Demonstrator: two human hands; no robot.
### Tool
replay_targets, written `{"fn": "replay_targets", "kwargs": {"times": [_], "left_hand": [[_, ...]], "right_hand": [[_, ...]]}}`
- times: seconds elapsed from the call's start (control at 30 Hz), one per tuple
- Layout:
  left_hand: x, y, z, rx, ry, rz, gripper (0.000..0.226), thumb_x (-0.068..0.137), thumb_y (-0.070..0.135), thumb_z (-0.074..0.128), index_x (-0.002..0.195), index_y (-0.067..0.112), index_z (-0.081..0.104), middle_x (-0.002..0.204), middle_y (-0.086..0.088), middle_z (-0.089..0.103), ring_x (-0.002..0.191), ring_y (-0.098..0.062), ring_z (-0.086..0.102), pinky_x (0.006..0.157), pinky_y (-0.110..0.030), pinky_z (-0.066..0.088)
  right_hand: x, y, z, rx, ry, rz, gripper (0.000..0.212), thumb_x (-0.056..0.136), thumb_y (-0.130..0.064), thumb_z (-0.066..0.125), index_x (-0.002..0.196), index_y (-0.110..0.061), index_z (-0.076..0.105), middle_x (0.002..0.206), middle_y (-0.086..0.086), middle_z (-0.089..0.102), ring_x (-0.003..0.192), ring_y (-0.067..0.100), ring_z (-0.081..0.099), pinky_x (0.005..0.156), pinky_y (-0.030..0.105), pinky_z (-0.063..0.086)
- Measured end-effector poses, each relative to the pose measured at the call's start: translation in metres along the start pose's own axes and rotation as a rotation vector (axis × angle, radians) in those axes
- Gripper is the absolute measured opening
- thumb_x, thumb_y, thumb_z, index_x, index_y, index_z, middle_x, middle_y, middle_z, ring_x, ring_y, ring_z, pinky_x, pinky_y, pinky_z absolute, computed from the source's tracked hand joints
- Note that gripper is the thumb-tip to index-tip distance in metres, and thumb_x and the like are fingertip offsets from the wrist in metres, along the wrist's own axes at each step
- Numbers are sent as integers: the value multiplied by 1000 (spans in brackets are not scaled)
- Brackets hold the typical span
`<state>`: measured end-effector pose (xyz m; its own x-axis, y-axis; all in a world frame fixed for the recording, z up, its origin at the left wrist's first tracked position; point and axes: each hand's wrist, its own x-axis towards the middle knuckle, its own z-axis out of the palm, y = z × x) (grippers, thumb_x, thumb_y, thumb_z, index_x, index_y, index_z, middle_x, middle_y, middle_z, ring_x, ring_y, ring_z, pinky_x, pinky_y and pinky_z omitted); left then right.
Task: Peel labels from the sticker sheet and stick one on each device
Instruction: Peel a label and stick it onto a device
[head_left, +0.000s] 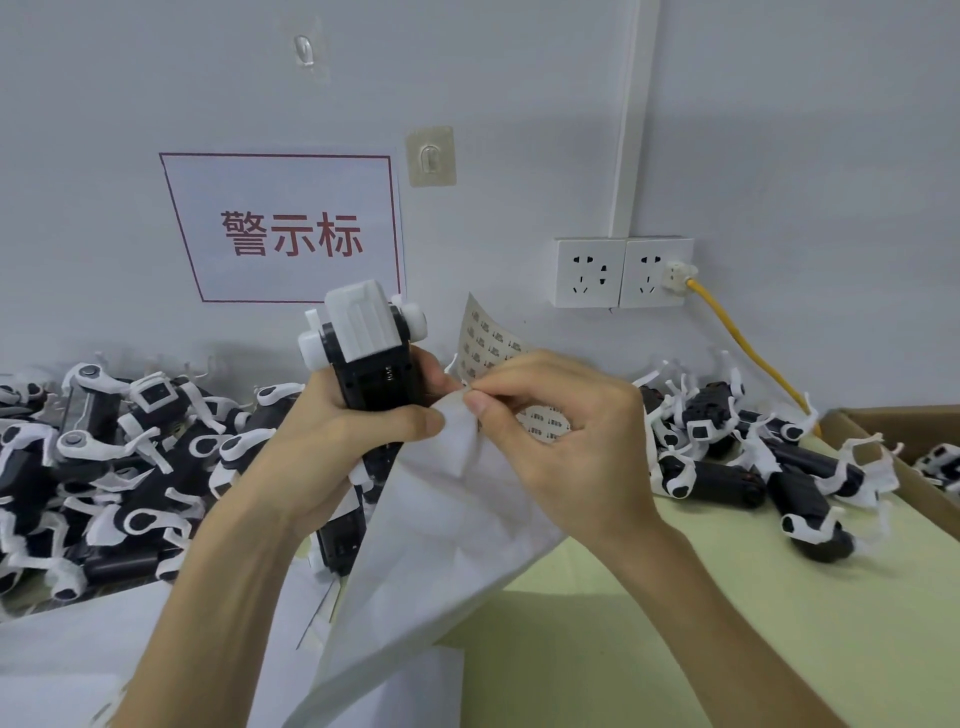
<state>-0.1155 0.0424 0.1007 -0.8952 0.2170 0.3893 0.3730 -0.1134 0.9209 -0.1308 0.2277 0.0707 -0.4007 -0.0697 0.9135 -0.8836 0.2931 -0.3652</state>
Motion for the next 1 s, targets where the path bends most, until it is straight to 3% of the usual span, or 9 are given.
{"fn": "replay_targets", "kwargs": {"times": [0.13, 0.3, 0.4, 0.53, 0.63, 0.77, 0.9, 1.0], "left_hand": [[1, -2, 0, -27, -5, -8, 29, 65, -2, 69, 73, 25, 74, 87, -1, 75, 81, -18, 72, 66, -24, 57], [1, -3, 1, -79, -1, -9, 28, 65, -3, 69, 71, 25, 74, 88, -1, 75, 81, -18, 73, 66, -25, 58], [2, -4, 0, -115, 15, -7, 27, 66, -3, 68, 71, 23, 72, 89, -3, 75, 83, -20, 73, 67, -26, 58], [3, -5, -2, -133, 28, -10, 26, 66, -2, 68, 72, 23, 72, 91, -5, 74, 85, -22, 73, 67, -27, 58], [4, -7, -4, -125, 45, -9, 25, 65, -1, 69, 71, 22, 72, 91, -6, 72, 85, -21, 72, 67, -27, 57], [4, -7, -4, -125, 59, -12, 24, 65, -1, 70, 72, 22, 71, 90, -6, 71, 85, -20, 72, 66, -26, 57], [4, -2, -16, -46, 98, 5, 24, 63, 5, 76, 72, 27, 74, 81, 5, 68, 78, -14, 70, 64, -24, 57], [2, 5, -40, -63, 243, 0, 37, 57, -1, 82, 80, 27, 74, 81, 7, 71, 73, -12, 72, 62, -25, 59]], "right_hand": [[-4, 2, 5, 145, 35, 150, 9, 86, 2, 72, 81, -5, 75, 79, 0, 72, 73, 13, 68, 71, 26, 55], [-6, -1, 13, 361, 169, 377, 10, 87, -2, 67, 82, -8, 74, 77, 6, 74, 74, 26, 73, 77, 40, 61], [-4, -3, 10, 417, 139, 388, 10, 88, 0, 66, 83, -4, 73, 81, 10, 75, 76, 28, 73, 78, 34, 61], [-3, -3, 9, 443, 110, 401, 12, 89, -3, 64, 89, 2, 75, 84, 11, 76, 79, 25, 73, 81, 37, 61], [-4, -3, 9, 466, 82, 420, 18, 90, -5, 60, 93, 2, 75, 87, 9, 77, 79, 17, 73, 79, 28, 58], [-3, -3, 7, 492, 68, 424, 14, 89, -5, 62, 95, -1, 75, 86, 8, 76, 78, 18, 73, 78, 26, 57], [2, -4, 6, 551, 91, 454, 8, 87, -8, 68, 92, -7, 74, 74, 5, 72, 66, 16, 68, 71, 26, 57], [6, -6, 1, 658, 36, 513, 8, 87, -10, 68, 88, -13, 76, 68, 6, 71, 56, 19, 65, 62, 27, 55]]}}
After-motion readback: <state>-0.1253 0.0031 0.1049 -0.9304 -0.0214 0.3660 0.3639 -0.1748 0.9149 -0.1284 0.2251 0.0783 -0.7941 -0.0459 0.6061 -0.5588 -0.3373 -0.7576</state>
